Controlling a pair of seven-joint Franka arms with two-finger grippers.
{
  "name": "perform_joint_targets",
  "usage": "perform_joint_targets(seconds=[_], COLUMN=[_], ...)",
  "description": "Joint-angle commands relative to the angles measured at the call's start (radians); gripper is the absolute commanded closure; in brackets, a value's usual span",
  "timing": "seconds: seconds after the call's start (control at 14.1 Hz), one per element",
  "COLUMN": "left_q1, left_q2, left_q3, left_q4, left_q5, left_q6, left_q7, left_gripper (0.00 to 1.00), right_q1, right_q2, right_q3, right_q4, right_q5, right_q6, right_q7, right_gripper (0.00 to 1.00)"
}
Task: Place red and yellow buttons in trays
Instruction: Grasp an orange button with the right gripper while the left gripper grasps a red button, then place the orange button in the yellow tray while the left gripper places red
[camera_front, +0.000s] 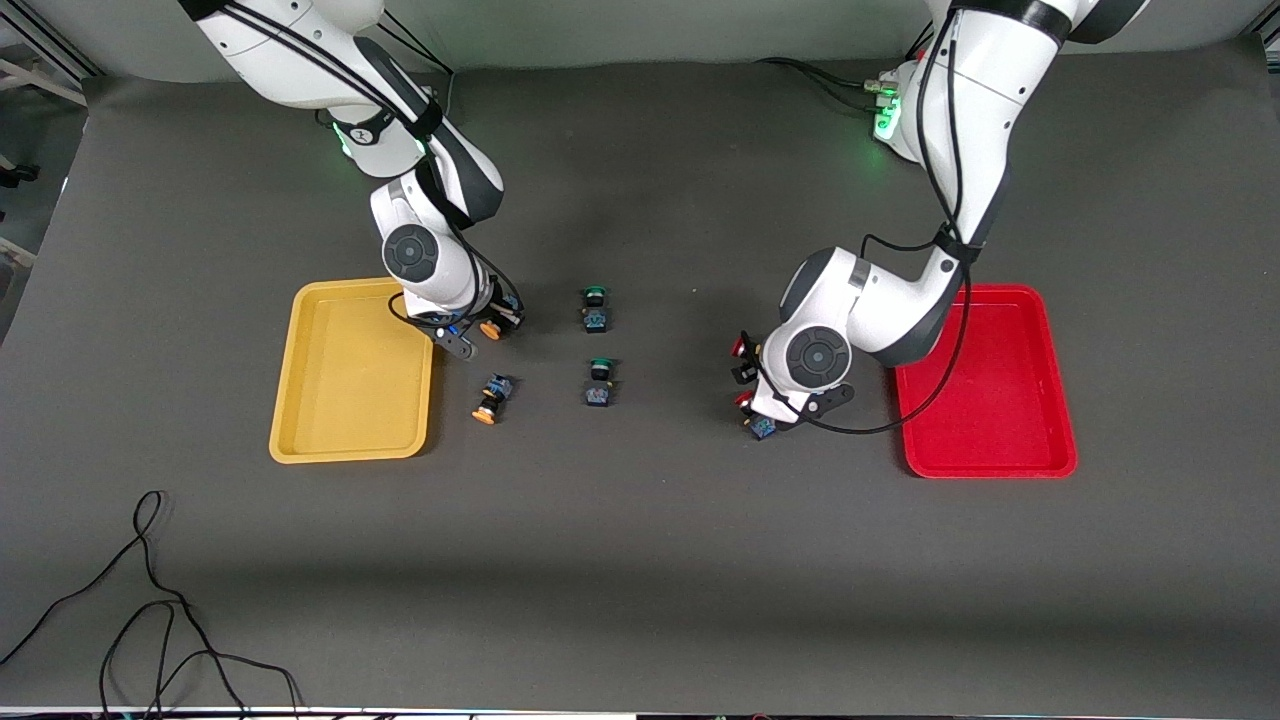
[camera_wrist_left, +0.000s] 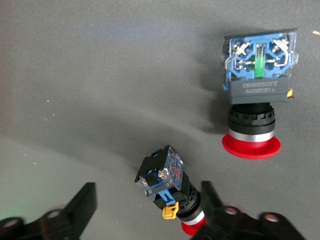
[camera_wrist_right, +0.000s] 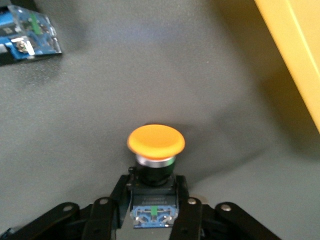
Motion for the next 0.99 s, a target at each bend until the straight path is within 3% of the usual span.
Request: perform_joint_targets(seconds=[0.0, 0.14, 0.28, 0.35, 0.43, 0.5, 0.57, 0.78, 0.92], left_q1=[-0.022, -0.043, -0.051, -0.051, -0.051, -0.046, -0.034, 0.021, 0.058], left_q2=[-0.008, -0.005, 0.0, 0.001, 0.001, -0.002, -0.012, -0.019, -0.037], left_q3=[-0.004, -0.003, -0.004, -0.004, -0.004, -0.006, -0.007, -0.009, -0.011], left_q4=[-0.02, -0.049, -0.085, -0.093, -0.092, -0.084, -0.066, 0.157, 0.284], left_q5=[0.015, 0.015, 0.015, 0.015, 0.015, 0.012, 0.004, 0.001, -0.002], left_q6=[0.048, 0.12, 0.189, 0.2, 0.197, 0.18, 0.162, -0.178, -0.37], left_q7=[-0.069, -0.109, -0.124, -0.124, -0.124, -0.127, -0.124, -0.111, -0.083], left_gripper=[0.13, 0.12, 0.13, 0.22, 0.43, 0.81, 1.0, 1.0, 1.0], right_q1=[0.007, 0.007, 0.002, 0.001, -0.007, -0.009, -0.009, -0.007, -0.007], right_q2=[-0.032, -0.094, -0.206, -0.266, -0.315, -0.358, -0.393, -0.46, -0.467], right_q3=[-0.004, -0.002, -0.004, -0.013, -0.034, -0.06, -0.103, -0.279, -0.362], right_q4=[0.004, 0.014, 0.05, 0.071, 0.083, 0.084, 0.081, 0.074, 0.045], right_q5=[0.006, 0.009, 0.012, 0.014, 0.014, 0.014, 0.014, 0.014, 0.014], right_q6=[-0.002, -0.057, -0.213, -0.294, -0.356, -0.391, -0.422, -0.523, -0.543], right_q7=[0.026, 0.055, 0.054, 0.046, 0.036, -0.003, -0.076, -0.326, -0.434], right_gripper=[0.71, 0.73, 0.73, 0.73, 0.73, 0.73, 0.73, 0.73, 0.73])
